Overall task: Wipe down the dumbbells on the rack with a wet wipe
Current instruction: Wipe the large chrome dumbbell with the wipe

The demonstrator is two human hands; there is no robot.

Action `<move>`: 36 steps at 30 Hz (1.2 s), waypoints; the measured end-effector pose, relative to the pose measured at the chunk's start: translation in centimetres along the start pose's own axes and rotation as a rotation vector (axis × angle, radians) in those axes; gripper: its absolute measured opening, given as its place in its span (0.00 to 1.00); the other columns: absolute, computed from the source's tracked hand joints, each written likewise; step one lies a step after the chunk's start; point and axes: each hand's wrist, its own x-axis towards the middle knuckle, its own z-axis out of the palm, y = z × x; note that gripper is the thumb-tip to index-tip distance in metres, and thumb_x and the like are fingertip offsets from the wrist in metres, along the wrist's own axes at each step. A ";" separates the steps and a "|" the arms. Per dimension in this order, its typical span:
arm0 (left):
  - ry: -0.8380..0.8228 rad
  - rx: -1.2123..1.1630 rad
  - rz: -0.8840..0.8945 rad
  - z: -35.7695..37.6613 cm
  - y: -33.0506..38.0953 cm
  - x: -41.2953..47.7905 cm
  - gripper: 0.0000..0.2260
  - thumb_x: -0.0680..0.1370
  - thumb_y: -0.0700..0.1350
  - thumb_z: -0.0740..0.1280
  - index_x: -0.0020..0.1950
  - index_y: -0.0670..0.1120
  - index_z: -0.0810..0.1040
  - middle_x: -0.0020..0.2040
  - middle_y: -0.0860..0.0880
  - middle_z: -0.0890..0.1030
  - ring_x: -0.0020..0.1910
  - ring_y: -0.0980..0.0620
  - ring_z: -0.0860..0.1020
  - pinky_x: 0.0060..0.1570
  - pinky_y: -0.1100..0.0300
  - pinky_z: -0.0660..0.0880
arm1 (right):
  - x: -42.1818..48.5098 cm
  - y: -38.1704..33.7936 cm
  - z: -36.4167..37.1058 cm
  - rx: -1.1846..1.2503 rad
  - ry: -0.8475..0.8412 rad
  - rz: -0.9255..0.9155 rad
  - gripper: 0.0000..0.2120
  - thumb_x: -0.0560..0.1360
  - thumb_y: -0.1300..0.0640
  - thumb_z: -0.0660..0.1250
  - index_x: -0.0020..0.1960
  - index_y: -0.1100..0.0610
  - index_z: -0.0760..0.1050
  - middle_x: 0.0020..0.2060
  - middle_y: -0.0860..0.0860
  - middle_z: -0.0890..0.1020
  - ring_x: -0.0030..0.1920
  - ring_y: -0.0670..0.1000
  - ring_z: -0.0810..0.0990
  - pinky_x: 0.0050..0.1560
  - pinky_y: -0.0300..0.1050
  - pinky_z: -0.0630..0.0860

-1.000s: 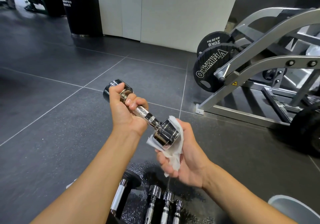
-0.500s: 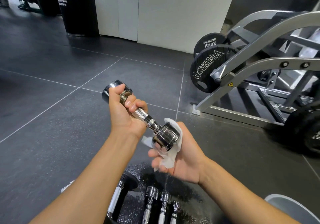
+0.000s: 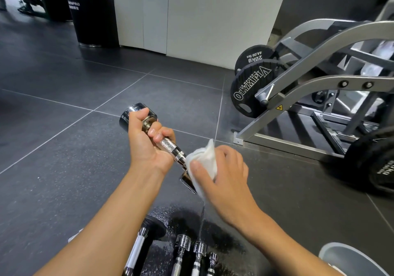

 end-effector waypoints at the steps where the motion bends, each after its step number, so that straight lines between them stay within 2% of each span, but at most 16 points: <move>1: 0.002 0.005 0.004 0.0 0.0 0.0 0.14 0.75 0.48 0.72 0.40 0.49 0.67 0.27 0.55 0.62 0.22 0.58 0.60 0.27 0.67 0.67 | -0.2 0.1 -0.3 -0.026 0.071 -0.092 0.25 0.77 0.28 0.54 0.63 0.44 0.67 0.58 0.42 0.65 0.63 0.45 0.62 0.67 0.44 0.59; 4: 0.009 0.002 0.009 0.1 -0.1 0.1 0.14 0.75 0.48 0.71 0.38 0.49 0.66 0.27 0.55 0.61 0.22 0.57 0.60 0.27 0.67 0.67 | -0.4 0.8 -0.1 0.119 0.112 -0.285 0.25 0.77 0.37 0.69 0.67 0.50 0.69 0.60 0.45 0.68 0.61 0.48 0.69 0.60 0.43 0.72; 6: 0.005 0.001 0.005 0.1 -0.1 0.1 0.14 0.76 0.48 0.71 0.38 0.49 0.66 0.27 0.55 0.61 0.22 0.57 0.60 0.27 0.67 0.67 | -0.4 1.3 0.6 0.081 0.158 -0.416 0.26 0.77 0.42 0.72 0.68 0.51 0.69 0.62 0.49 0.69 0.60 0.50 0.73 0.57 0.44 0.76; 9: 0.007 0.009 0.007 0.1 -0.2 0.0 0.13 0.76 0.48 0.71 0.39 0.49 0.67 0.27 0.55 0.61 0.21 0.57 0.60 0.27 0.68 0.67 | -0.2 2.0 1.2 -0.018 0.242 -0.650 0.20 0.78 0.49 0.74 0.66 0.54 0.72 0.65 0.55 0.73 0.64 0.57 0.74 0.65 0.47 0.73; 11: 0.008 0.015 0.006 0.1 -0.2 0.0 0.13 0.75 0.48 0.71 0.40 0.49 0.67 0.27 0.55 0.61 0.21 0.57 0.60 0.27 0.67 0.67 | 0.0 2.3 1.3 0.060 0.213 -0.666 0.18 0.78 0.52 0.74 0.65 0.55 0.77 0.65 0.56 0.75 0.66 0.58 0.74 0.68 0.48 0.71; 13: 0.003 0.022 0.003 0.2 -0.3 -0.1 0.14 0.76 0.48 0.71 0.39 0.49 0.67 0.27 0.55 0.61 0.21 0.57 0.60 0.26 0.67 0.67 | 0.1 1.9 1.5 0.304 0.144 -0.470 0.14 0.77 0.50 0.74 0.61 0.53 0.81 0.62 0.51 0.78 0.64 0.52 0.77 0.65 0.44 0.72; 15: 0.004 0.026 -0.006 0.2 -0.5 -0.2 0.15 0.76 0.47 0.71 0.36 0.49 0.66 0.27 0.55 0.61 0.22 0.57 0.60 0.26 0.67 0.67 | 0.2 0.2 1.4 0.725 0.041 -0.076 0.10 0.77 0.49 0.72 0.55 0.53 0.82 0.53 0.49 0.82 0.53 0.48 0.82 0.57 0.46 0.77; 18: 0.002 0.011 -0.022 0.3 -0.8 -0.4 0.16 0.76 0.47 0.71 0.34 0.49 0.66 0.27 0.55 0.61 0.22 0.58 0.60 0.26 0.67 0.67 | 0.5 -1.8 0.8 1.482 -0.264 0.569 0.10 0.75 0.52 0.73 0.49 0.60 0.81 0.43 0.59 0.80 0.37 0.56 0.80 0.42 0.53 0.82; 21: 0.005 -0.005 -0.035 0.3 -0.8 -0.5 0.16 0.75 0.47 0.72 0.35 0.49 0.66 0.28 0.55 0.62 0.22 0.58 0.60 0.27 0.68 0.66 | 0.3 -2.2 0.0 1.811 -0.514 0.762 0.17 0.72 0.47 0.73 0.50 0.61 0.81 0.44 0.59 0.80 0.33 0.54 0.79 0.31 0.43 0.81; 23: 0.004 -0.023 -0.044 0.3 -0.8 -0.5 0.16 0.75 0.47 0.72 0.34 0.49 0.66 0.27 0.55 0.62 0.22 0.58 0.60 0.27 0.68 0.66 | 0.3 -2.1 0.1 1.803 -0.495 0.724 0.16 0.76 0.48 0.71 0.53 0.61 0.80 0.47 0.60 0.82 0.35 0.55 0.81 0.33 0.44 0.82; 26: 0.017 -0.038 -0.036 0.4 -0.8 -0.5 0.17 0.75 0.48 0.71 0.34 0.49 0.65 0.28 0.55 0.62 0.22 0.58 0.60 0.27 0.68 0.67 | 0.3 -1.7 0.7 1.568 -0.206 0.518 0.21 0.72 0.48 0.75 0.57 0.61 0.80 0.49 0.60 0.82 0.40 0.55 0.82 0.41 0.49 0.80; 28: 0.024 -0.035 -0.034 0.4 -0.8 -0.4 0.17 0.76 0.48 0.71 0.34 0.49 0.65 0.27 0.55 0.62 0.22 0.57 0.60 0.27 0.68 0.66 | -0.1 -0.9 1.1 1.044 0.023 0.095 0.19 0.68 0.48 0.76 0.55 0.54 0.80 0.50 0.52 0.82 0.47 0.49 0.81 0.49 0.44 0.77; 30: 0.028 -0.021 -0.036 0.5 -0.9 -0.5 0.17 0.76 0.48 0.71 0.34 0.49 0.65 0.27 0.55 0.61 0.22 0.57 0.59 0.28 0.69 0.65 | -0.4 1.0 1.4 0.367 0.179 -0.387 0.14 0.72 0.53 0.76 0.57 0.52 0.80 0.57 0.51 0.78 0.57 0.48 0.78 0.57 0.39 0.73; 32: 0.032 0.001 -0.026 0.6 -1.0 -0.6 0.17 0.76 0.47 0.71 0.34 0.49 0.65 0.27 0.55 0.61 0.22 0.57 0.59 0.29 0.69 0.64 | -0.2 2.1 1.5 0.058 0.177 -0.609 0.13 0.75 0.55 0.75 0.59 0.54 0.80 0.61 0.54 0.74 0.61 0.54 0.75 0.60 0.42 0.73; 34: 0.029 0.039 -0.001 0.6 -1.0 -0.7 0.16 0.76 0.47 0.70 0.34 0.49 0.65 0.27 0.55 0.61 0.23 0.57 0.58 0.28 0.68 0.64 | -0.3 2.0 1.6 0.173 0.154 -0.515 0.13 0.73 0.56 0.77 0.56 0.54 0.81 0.58 0.52 0.76 0.59 0.52 0.77 0.58 0.42 0.74; 36: 0.019 0.060 0.009 0.7 -1.0 -0.6 0.16 0.77 0.46 0.70 0.34 0.50 0.66 0.27 0.55 0.60 0.22 0.57 0.58 0.26 0.67 0.65 | -0.1 0.7 1.3 0.666 0.062 -0.109 0.13 0.70 0.55 0.78 0.53 0.52 0.81 0.52 0.51 0.80 0.51 0.50 0.81 0.49 0.41 0.77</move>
